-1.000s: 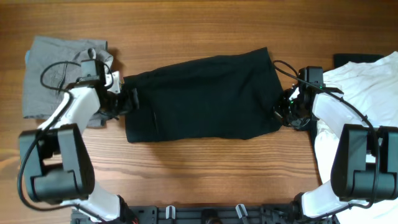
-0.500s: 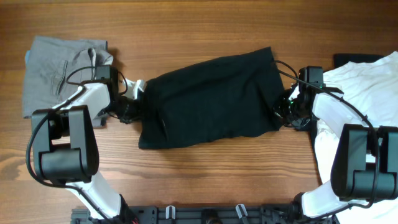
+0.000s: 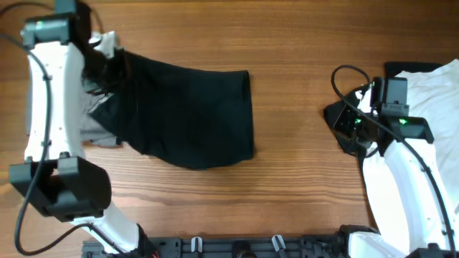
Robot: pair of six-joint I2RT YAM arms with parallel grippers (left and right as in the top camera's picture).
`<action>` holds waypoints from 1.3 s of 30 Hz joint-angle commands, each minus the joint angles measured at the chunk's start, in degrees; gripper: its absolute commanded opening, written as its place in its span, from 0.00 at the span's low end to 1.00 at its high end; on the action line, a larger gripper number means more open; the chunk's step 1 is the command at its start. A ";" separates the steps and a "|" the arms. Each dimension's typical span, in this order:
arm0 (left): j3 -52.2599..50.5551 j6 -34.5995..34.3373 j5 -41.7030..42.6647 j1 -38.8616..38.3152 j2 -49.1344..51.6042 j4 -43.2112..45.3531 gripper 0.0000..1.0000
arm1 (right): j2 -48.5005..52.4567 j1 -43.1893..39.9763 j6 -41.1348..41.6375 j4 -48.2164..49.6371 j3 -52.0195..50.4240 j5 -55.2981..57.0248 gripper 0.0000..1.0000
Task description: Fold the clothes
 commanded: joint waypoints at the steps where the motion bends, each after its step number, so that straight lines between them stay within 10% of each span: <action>1: 0.85 -4.35 -0.39 -9.01 0.31 3.63 0.05 | -0.22 -0.24 -0.52 -0.26 0.81 -0.02 0.12; 16: 0.85 -20.68 -1.07 -36.06 18.71 20.61 0.20 | -0.22 -0.24 -0.55 -0.26 0.81 0.02 0.13; 18: 0.83 -20.65 -1.14 -39.08 20.39 19.71 0.48 | -0.22 -0.24 -0.59 -0.28 0.81 0.00 0.15; 19: 0.85 -20.17 -1.22 -40.06 20.63 19.63 0.81 | -0.22 -0.24 -0.59 -0.24 0.81 0.02 0.18; 21: 1.05 -20.04 -3.06 -40.76 20.46 19.12 0.97 | -0.22 -0.24 -0.96 -0.17 0.81 0.00 0.23; 29: 12.90 -14.10 -9.01 -31.91 18.03 1.16 1.00 | -0.22 6.21 -13.60 5.09 0.81 -18.38 0.35; 31: 13.00 -14.23 -11.63 -27.91 17.53 0.33 0.91 | 0.13 11.58 -13.55 8.94 0.74 -18.38 0.22; 34: 12.52 -14.25 -7.58 -22.01 18.18 0.59 0.08 | 2.99 19.34 -9.35 16.76 0.74 -18.36 0.07; 39: 5.84 -14.19 -1.68 -16.52 18.29 5.05 0.04 | 16.20 25.97 4.09 31.89 0.74 -22.32 0.04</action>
